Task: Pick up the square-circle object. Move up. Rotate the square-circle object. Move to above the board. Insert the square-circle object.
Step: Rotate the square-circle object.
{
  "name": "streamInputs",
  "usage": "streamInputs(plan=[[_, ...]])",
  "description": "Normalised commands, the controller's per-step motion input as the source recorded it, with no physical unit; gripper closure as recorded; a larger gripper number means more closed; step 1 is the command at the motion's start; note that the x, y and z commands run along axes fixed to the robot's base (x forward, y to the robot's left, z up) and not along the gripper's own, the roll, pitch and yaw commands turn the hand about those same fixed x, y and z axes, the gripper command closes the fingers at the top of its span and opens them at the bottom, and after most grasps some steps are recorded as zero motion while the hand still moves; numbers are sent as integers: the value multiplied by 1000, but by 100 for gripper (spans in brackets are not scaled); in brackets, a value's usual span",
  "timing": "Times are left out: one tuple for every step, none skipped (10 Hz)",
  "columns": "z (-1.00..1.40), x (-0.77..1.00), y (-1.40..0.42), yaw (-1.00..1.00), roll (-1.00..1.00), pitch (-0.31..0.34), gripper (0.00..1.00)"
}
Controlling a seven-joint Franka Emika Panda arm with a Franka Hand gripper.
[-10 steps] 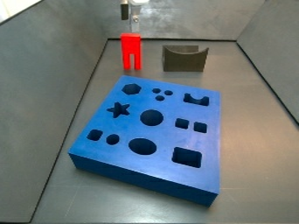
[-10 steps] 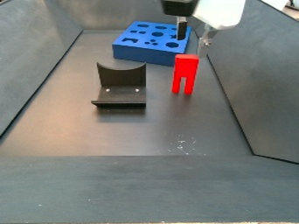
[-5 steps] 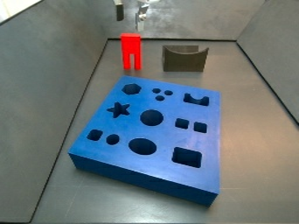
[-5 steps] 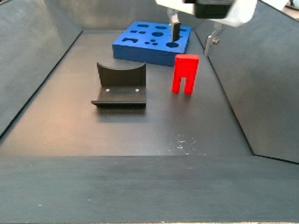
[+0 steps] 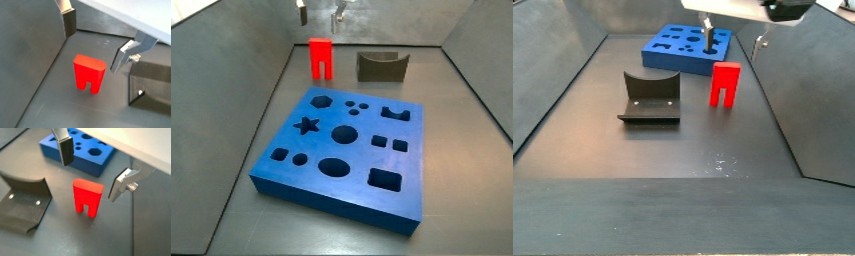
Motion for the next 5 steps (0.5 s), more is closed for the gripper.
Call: streamInputs(plan=[[-30, 37, -6, 1000, -9, 15, 0], [-30, 38, -6, 1000, -10, 17, 0], [-30, 38, -6, 1000, -12, 20, 0], [-30, 38, -6, 1000, -14, 25, 0], [-30, 38, -6, 949, -17, 30, 0]])
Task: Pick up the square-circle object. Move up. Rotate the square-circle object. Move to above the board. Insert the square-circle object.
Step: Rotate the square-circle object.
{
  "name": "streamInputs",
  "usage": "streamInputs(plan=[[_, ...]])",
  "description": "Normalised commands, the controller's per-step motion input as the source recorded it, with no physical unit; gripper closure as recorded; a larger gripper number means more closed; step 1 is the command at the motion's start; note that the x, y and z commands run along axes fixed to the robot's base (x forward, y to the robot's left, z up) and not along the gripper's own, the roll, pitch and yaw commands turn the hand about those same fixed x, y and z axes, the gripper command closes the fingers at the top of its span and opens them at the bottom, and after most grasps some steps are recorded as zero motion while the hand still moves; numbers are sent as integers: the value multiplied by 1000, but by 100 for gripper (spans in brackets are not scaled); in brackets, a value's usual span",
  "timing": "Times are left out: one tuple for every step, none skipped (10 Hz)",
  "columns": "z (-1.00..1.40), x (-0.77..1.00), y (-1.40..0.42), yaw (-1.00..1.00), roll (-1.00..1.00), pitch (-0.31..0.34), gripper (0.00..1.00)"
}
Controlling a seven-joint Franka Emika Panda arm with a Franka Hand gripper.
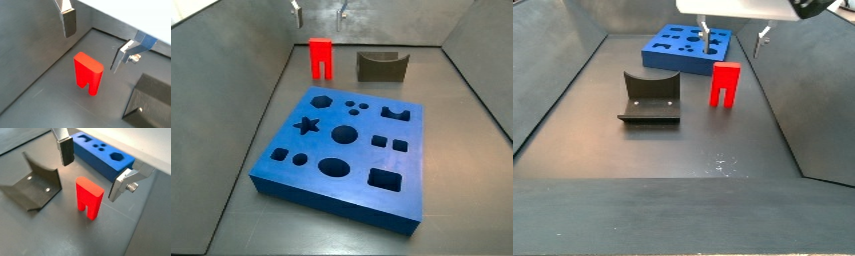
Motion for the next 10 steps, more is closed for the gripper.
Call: streamInputs(plan=[[-29, 38, -6, 618, -17, 30, 0], [-29, 38, -6, 473, -17, 30, 0], [-28, 38, -6, 267, -17, 29, 0], [-1000, 0, 0, 174, -17, 29, 0], [-1000, 4, 0, 110, -17, 24, 0], [-1000, 30, 1, 70, -15, -13, 0], [-971, 36, 0, 53, -16, -25, 0], [-778, 34, -3, 44, -18, -29, 0], [-628, 34, -5, 42, -20, -31, 0], [-478, 36, -7, 41, -22, -30, 0]])
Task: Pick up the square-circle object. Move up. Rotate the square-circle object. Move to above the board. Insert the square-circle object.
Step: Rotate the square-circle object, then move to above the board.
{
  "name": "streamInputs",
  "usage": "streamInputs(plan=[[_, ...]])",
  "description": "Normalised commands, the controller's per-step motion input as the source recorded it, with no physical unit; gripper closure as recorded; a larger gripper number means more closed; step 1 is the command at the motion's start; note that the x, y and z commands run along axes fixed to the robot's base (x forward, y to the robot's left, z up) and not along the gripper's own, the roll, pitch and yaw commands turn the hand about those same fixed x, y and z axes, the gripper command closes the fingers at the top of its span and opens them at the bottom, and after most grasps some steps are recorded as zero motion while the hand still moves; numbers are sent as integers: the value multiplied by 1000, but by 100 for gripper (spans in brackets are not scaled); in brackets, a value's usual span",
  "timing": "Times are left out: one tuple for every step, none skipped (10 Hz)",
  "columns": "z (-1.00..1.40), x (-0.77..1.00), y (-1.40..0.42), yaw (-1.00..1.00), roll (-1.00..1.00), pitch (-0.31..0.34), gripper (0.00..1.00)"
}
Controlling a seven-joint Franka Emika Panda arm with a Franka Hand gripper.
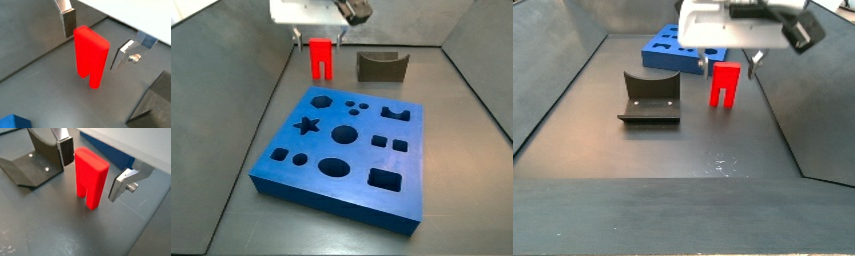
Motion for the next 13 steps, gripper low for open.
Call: streamInputs(plan=[[-282, 41, -9, 40, -26, -27, 0], [0, 0, 0, 41, -28, -26, 100], [1000, -9, 0, -15, 45, 275, 100], [1000, -9, 0, -15, 45, 275, 100], [1000, -6, 0, -15, 50, 237, 100], [1000, -5, 1, -13, 54, 209, 100], [1000, -4, 2, -8, 62, 152, 100], [1000, -3, 2, -4, 68, 114, 100], [1000, -2, 3, -3, 70, 104, 100], [1000, 0, 3, -2, 73, 97, 100], [1000, 1, 4, -2, 75, 94, 100], [1000, 2, 4, -1, 77, 90, 100], [1000, 4, 5, 0, 78, 89, 100]])
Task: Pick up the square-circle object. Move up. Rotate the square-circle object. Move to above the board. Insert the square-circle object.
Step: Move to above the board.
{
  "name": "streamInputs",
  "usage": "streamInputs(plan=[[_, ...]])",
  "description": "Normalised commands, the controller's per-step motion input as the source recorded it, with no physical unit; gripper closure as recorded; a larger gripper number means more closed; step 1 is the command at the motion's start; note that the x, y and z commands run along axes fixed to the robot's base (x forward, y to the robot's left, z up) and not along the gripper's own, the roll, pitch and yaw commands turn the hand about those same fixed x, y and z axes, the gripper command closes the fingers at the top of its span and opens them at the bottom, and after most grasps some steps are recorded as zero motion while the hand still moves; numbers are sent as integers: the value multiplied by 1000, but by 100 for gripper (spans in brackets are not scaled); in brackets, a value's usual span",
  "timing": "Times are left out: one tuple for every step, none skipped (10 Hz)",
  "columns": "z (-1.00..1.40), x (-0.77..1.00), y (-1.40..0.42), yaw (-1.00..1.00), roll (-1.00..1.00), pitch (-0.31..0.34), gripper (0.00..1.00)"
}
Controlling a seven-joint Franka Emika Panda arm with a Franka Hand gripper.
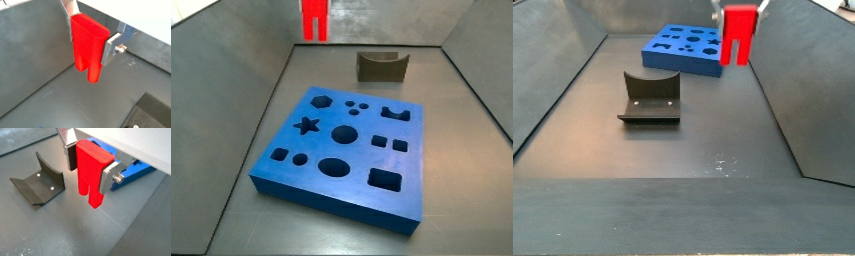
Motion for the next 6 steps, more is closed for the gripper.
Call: streamInputs(plan=[[1000, 4, 5, 1, 79, 91, 100], [1000, 7, 6, 2, 80, 92, 100], [1000, 8, 6, 3, 81, 90, 100], [1000, 9, 6, 4, 81, 90, 100], [1000, 11, 7, 4, 82, 88, 100], [1000, 11, 7, 5, 82, 87, 100]])
